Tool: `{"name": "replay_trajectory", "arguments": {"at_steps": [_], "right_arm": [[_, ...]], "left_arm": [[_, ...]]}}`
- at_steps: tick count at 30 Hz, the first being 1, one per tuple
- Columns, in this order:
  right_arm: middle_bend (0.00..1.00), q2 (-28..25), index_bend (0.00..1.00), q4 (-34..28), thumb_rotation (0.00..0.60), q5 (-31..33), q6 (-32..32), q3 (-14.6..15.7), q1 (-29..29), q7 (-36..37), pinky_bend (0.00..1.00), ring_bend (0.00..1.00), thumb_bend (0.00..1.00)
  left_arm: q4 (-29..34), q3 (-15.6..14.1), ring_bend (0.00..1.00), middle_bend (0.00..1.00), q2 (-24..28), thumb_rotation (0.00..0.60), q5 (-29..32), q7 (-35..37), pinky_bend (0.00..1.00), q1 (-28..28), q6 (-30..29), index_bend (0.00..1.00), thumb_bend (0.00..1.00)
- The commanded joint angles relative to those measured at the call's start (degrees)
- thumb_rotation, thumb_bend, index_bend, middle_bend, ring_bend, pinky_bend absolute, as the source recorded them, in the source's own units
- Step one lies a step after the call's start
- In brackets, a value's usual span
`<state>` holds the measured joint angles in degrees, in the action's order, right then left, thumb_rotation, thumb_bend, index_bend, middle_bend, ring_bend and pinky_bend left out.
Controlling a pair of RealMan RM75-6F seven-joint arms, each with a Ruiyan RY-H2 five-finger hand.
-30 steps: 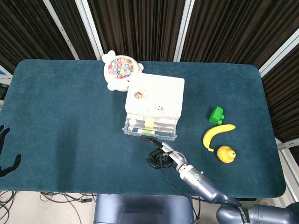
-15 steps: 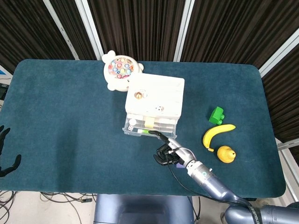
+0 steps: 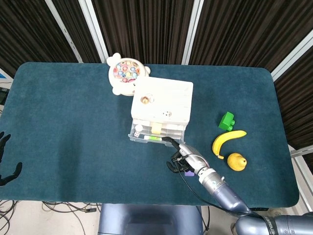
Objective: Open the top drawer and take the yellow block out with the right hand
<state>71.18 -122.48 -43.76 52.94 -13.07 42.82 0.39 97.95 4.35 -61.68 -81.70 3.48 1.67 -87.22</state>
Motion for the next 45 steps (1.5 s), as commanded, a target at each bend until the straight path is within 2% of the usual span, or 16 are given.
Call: {"name": "replay_trajectory", "arguments": {"at_steps": [1, 8, 19, 31, 45], "right_arm": [[0.88, 0.28, 0.11, -1.78, 0.6, 5.44, 3.08, 0.52, 2.91, -4.97, 1.0, 0.97, 0.51], [0.88, 1.51, 0.13, -2.62, 0.6, 9.03, 5.82, 0.37, 4.21, -7.7, 1.0, 0.98, 0.51], [0.88, 1.08, 0.17, -1.8, 0.6, 13.37, 2.31, -1.45, 6.51, -6.83, 1.0, 0.98, 0.51], [0.88, 1.51, 0.17, 0.45, 0.6, 18.3, 1.56, -2.37, 10.3, -8.72, 1.0, 0.98, 0.51], [0.88, 1.48, 0.17, -0.38, 0.6, 20.81, 1.14, -2.85, 12.99, -9.65, 1.0, 0.98, 0.51]], "left_arm": [[0.0, 0.01, 0.0, 0.0, 0.02, 0.6, 0.0, 0.07, 0.0, -0.03, -0.06, 0.04, 0.36], [0.01, -0.01, 0.0, 0.0, 0.01, 0.6, -0.01, 0.04, 0.0, 0.01, 0.04, 0.04, 0.36], [0.1, 0.03, 0.0, 0.0, -0.01, 0.6, 0.37, -0.2, 0.0, -0.03, 0.17, 0.04, 0.36], [0.16, -0.01, 0.0, 0.0, 0.07, 0.6, 0.6, -0.32, 0.0, -0.04, 0.39, 0.04, 0.36], [0.25, 0.05, 0.0, 0.0, 0.14, 0.6, 0.73, -0.25, 0.0, -0.09, 0.34, 0.04, 0.36]]}}
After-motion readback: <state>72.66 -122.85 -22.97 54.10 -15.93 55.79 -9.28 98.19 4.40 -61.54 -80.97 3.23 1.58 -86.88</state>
